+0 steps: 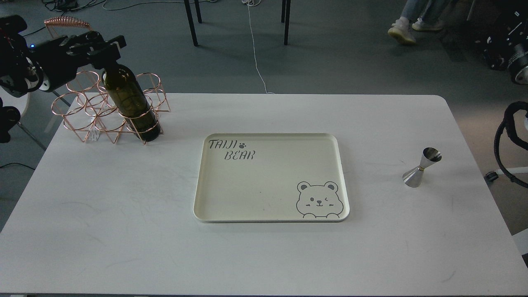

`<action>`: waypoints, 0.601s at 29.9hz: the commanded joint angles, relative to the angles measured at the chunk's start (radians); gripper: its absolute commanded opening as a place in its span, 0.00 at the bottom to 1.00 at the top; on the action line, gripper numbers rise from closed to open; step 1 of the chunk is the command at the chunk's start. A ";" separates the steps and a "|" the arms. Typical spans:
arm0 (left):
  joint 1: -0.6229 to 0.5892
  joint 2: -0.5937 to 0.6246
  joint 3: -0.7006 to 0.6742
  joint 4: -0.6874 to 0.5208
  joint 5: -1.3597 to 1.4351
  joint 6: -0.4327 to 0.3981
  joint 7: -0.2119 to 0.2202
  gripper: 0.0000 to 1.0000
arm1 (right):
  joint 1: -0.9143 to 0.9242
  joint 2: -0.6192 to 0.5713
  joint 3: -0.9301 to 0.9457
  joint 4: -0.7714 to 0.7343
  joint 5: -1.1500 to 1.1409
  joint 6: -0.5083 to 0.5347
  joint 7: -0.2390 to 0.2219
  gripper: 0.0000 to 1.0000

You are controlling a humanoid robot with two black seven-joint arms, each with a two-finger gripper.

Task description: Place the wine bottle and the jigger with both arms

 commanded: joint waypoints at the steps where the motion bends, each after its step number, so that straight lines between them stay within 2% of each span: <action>1: -0.027 0.006 0.000 0.022 -0.202 0.025 0.003 0.93 | 0.000 -0.001 0.000 0.000 0.000 0.000 0.000 0.97; 4: -0.038 0.015 -0.006 0.044 -0.396 0.049 0.001 0.98 | 0.000 -0.003 0.000 0.000 0.000 0.000 0.000 0.97; 9: -0.041 0.048 -0.002 0.061 -0.768 0.043 -0.006 0.98 | -0.001 -0.015 0.008 0.000 0.002 -0.004 0.000 0.99; 14: -0.015 0.057 -0.002 0.088 -1.119 0.023 -0.009 0.98 | -0.015 -0.046 0.015 0.000 0.008 -0.005 0.000 0.99; 18: 0.030 0.051 -0.002 0.127 -1.337 -0.035 -0.011 0.98 | -0.043 -0.055 0.017 0.000 0.008 -0.003 0.000 0.99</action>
